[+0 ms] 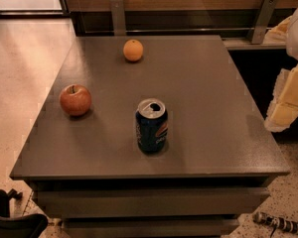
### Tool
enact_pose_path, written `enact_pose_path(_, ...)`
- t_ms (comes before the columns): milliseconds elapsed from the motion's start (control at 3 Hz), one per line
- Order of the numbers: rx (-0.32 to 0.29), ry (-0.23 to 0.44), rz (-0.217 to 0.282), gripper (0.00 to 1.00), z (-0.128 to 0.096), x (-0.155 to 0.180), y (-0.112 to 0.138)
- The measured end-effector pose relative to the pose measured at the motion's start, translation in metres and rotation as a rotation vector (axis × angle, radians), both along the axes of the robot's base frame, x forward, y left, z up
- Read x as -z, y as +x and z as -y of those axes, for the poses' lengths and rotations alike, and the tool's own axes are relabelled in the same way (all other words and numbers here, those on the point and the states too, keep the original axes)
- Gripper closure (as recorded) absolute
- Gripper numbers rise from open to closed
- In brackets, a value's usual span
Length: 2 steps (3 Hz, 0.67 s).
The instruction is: Move pepsi can near orange
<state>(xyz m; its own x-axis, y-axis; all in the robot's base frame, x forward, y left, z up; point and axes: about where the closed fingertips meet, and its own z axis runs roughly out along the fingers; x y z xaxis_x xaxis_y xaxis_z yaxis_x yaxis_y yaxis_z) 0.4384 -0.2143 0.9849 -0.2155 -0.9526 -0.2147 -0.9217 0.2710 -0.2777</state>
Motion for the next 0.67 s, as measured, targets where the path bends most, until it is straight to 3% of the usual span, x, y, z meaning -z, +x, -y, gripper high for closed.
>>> enact_pose_path(333,0.0,0.0,0.0,0.0,0.0,-0.0001,0.0)
enact_pose_path(667,-0.046,0.112,0.007,0.0,-0.01,0.0083,0.0046)
